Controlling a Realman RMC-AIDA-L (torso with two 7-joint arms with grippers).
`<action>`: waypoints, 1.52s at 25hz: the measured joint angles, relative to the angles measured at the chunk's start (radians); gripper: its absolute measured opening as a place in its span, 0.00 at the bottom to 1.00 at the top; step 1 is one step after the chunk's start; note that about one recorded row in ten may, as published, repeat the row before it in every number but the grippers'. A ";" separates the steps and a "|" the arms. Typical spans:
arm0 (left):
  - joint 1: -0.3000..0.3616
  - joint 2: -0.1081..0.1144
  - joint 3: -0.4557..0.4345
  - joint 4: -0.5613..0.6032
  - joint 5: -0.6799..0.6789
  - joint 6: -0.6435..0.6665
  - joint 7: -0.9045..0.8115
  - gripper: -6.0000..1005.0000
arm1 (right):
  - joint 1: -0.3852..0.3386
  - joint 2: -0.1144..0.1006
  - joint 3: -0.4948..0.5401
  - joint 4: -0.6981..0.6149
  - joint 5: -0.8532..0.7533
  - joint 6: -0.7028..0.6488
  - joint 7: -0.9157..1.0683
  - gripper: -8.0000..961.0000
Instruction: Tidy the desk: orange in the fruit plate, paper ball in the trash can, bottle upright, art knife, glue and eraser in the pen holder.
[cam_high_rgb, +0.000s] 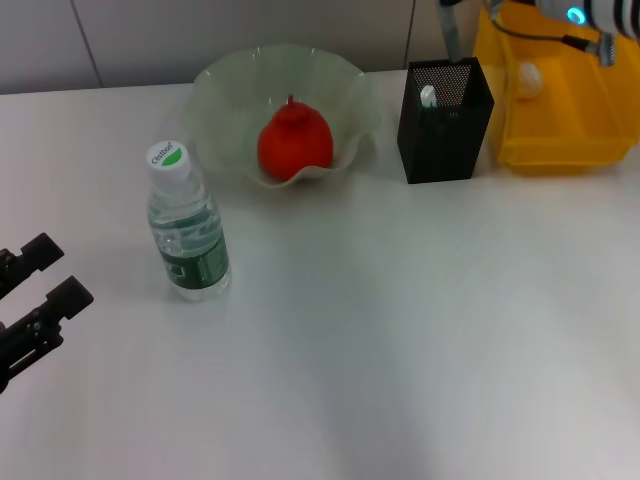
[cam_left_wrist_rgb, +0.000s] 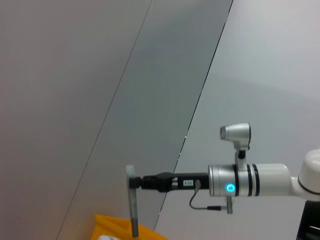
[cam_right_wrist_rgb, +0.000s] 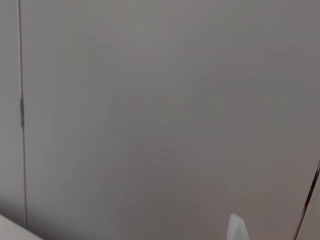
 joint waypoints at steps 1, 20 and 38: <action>0.000 0.000 -0.002 0.000 0.000 0.000 0.000 0.75 | 0.000 0.001 -0.011 0.010 0.000 0.010 -0.006 0.15; -0.003 0.002 -0.010 -0.023 -0.001 -0.008 0.010 0.75 | -0.024 0.004 -0.101 0.113 0.003 0.098 -0.008 0.18; 0.002 0.006 -0.010 -0.024 -0.001 -0.005 0.011 0.75 | -0.102 0.001 -0.100 0.059 0.023 0.078 0.051 0.22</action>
